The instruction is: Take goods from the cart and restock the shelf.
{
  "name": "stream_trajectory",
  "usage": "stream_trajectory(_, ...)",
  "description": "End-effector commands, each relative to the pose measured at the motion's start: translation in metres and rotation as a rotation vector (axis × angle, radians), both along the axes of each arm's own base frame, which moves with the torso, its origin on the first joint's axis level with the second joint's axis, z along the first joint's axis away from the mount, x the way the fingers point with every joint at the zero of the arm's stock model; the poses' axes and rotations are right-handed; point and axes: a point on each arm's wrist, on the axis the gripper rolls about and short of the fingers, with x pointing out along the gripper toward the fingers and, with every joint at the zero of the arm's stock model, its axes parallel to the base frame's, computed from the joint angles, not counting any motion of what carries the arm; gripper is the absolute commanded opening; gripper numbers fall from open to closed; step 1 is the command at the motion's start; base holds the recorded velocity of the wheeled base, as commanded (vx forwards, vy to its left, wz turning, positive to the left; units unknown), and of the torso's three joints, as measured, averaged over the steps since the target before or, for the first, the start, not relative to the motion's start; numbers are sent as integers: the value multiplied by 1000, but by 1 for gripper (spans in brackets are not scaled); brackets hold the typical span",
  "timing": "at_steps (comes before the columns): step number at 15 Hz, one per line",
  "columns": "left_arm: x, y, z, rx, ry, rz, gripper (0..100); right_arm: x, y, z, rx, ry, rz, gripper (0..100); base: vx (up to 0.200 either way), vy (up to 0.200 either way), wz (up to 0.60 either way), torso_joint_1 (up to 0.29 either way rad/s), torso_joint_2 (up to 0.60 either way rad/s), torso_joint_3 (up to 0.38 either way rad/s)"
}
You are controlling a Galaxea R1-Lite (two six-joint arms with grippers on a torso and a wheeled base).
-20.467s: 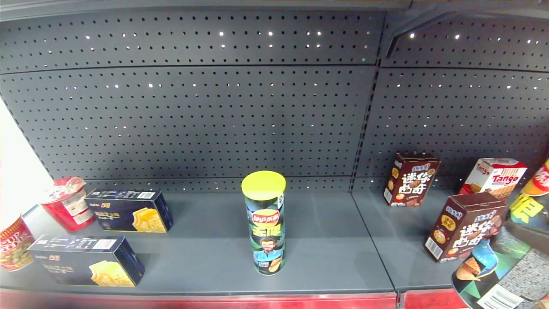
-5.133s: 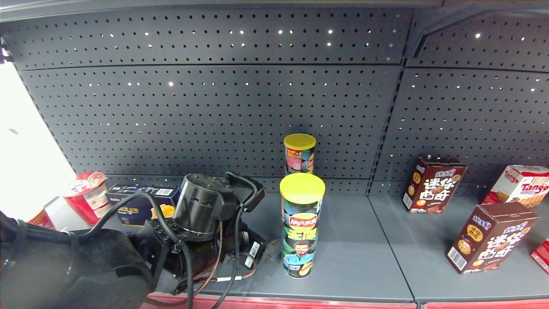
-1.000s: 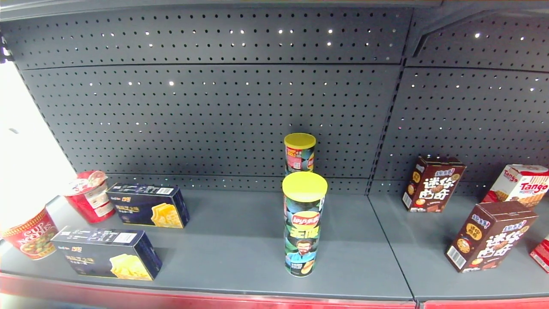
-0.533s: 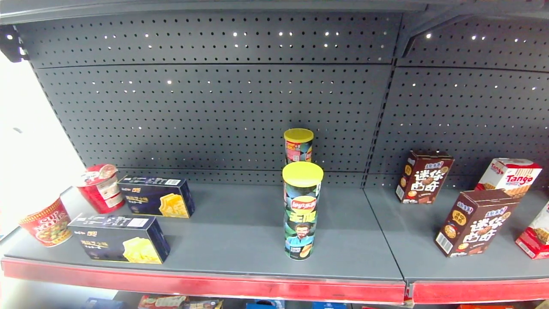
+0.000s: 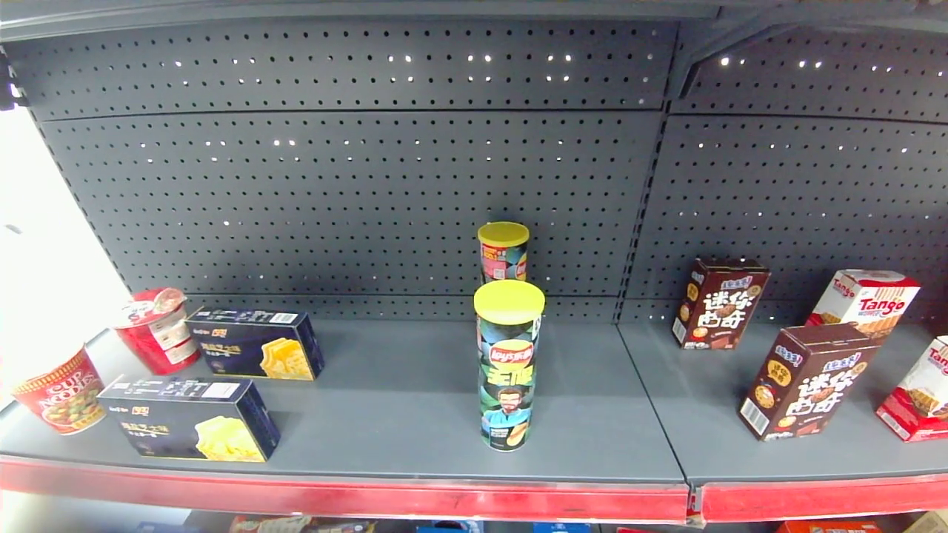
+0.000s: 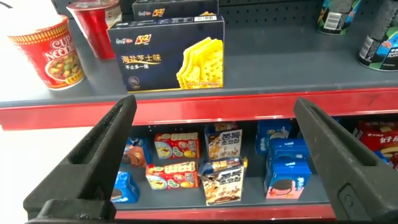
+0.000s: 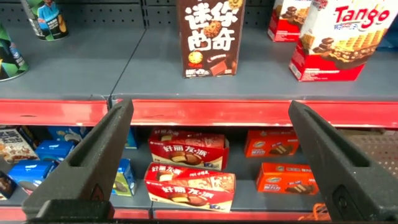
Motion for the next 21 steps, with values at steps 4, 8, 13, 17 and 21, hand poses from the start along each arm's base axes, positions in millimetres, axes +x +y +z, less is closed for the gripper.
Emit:
stream_trajectory(4,0,0,0,3,-1,-1,100,0,0,0,0,1,0,100,0,0,0,0,0,0)
stream_trajectory(8,0,0,0,0,-1,-2,100,0,0,0,0,1,0,100,0,100,0,0,1,2)
stream_trajectory(13,0,0,0,0,-1,-1,100,0,0,0,1,1,0,100,0,0,0,0,0,0)
stream_trajectory(17,0,0,0,-2,-1,0,100,0,0,0,1,1,0,100,0,0,0,0,0,0)
stream_trajectory(21,0,0,0,-2,-1,0,100,0,0,0,1,1,0,100,0,0,0,0,0,0)
